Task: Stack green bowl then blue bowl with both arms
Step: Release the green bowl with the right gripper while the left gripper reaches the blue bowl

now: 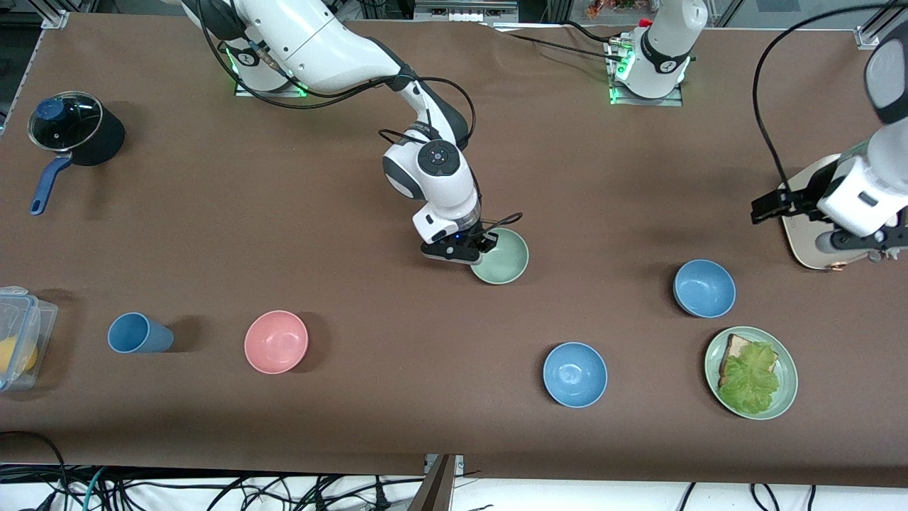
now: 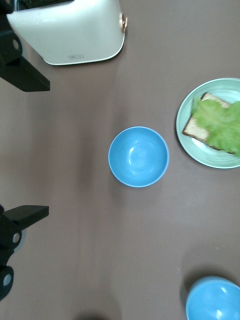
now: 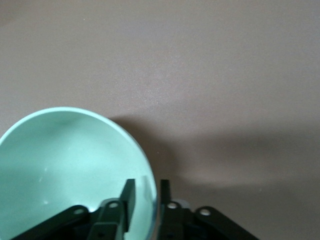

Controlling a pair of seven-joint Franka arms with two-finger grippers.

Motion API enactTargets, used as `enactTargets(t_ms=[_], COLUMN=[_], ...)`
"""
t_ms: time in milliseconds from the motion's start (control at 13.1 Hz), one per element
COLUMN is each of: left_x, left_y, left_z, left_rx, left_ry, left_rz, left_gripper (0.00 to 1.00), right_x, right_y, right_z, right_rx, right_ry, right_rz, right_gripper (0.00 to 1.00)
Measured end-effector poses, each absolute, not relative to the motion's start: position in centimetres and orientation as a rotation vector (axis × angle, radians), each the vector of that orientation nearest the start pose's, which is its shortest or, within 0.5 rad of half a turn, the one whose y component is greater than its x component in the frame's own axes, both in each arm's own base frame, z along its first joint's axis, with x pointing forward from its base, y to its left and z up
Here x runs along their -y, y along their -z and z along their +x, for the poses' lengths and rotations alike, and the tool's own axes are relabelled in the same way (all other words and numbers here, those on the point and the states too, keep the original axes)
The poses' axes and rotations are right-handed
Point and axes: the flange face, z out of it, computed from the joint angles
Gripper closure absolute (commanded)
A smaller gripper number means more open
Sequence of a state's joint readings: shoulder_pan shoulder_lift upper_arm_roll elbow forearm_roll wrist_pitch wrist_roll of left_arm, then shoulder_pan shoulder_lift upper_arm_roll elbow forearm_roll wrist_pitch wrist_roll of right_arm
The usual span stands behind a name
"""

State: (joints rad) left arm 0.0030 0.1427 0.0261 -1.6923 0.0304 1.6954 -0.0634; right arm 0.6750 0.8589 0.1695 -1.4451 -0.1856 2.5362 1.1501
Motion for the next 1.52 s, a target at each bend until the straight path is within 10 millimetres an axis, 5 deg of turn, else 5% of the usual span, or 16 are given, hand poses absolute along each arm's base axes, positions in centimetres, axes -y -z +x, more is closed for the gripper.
enactTargets(t_ms=[228, 457, 609, 837, 989, 1141, 1293, 1522], left_x=[-4.0, -8.4, -11.7, -13.3, -13.0, -12.7, -12.6, -12.7], left_y=[-44.2, -38.0, -34.0, -26.9, -22.5, -19.7, -18.3, -18.4], left_z=[60.9, 62.9, 63.6, 64.2, 63.8, 63.3, 63.0, 63.1], left_rx=[0.098, 0.068, 0.036, 0.005, 0.008, 0.03, 0.032, 0.021], left_ry=[-0.291, -0.256, -0.222, -0.179, -0.163, -0.16, -0.187, -0.183], left_rz=[-3.098, -3.198, -3.246, -3.247, -3.248, -3.261, -3.267, -3.267], left_gripper=[0.0, 0.0, 0.0, 0.02, 0.34, 0.92, 1.0, 1.0], right_x=[-53.4, -50.5, -45.9, -35.1, -27.3, -18.6, -12.6, -9.2], right_y=[-22.4, -29.3, -35.2, -41.7, -44.6, -47.7, -51.6, -56.1], right_z=[52.7, 55.8, 59.0, 64.0, 66.2, 67.0, 65.8, 61.3], right_rx=[-0.383, -0.43, -0.412, -0.378, -0.276, -0.176, -0.153, -0.187], right_ry=[0.214, 0.201, 0.217, 0.168, 0.041, -0.053, -0.117, -0.142], right_rz=[-2.943, -3.04, -3.078, -3.105, -3.06, -3.058, -3.063, -3.082], right_gripper=[0.0, 0.0, 0.0, 0.0, 0.0, 0.0, 0.0, 0.0])
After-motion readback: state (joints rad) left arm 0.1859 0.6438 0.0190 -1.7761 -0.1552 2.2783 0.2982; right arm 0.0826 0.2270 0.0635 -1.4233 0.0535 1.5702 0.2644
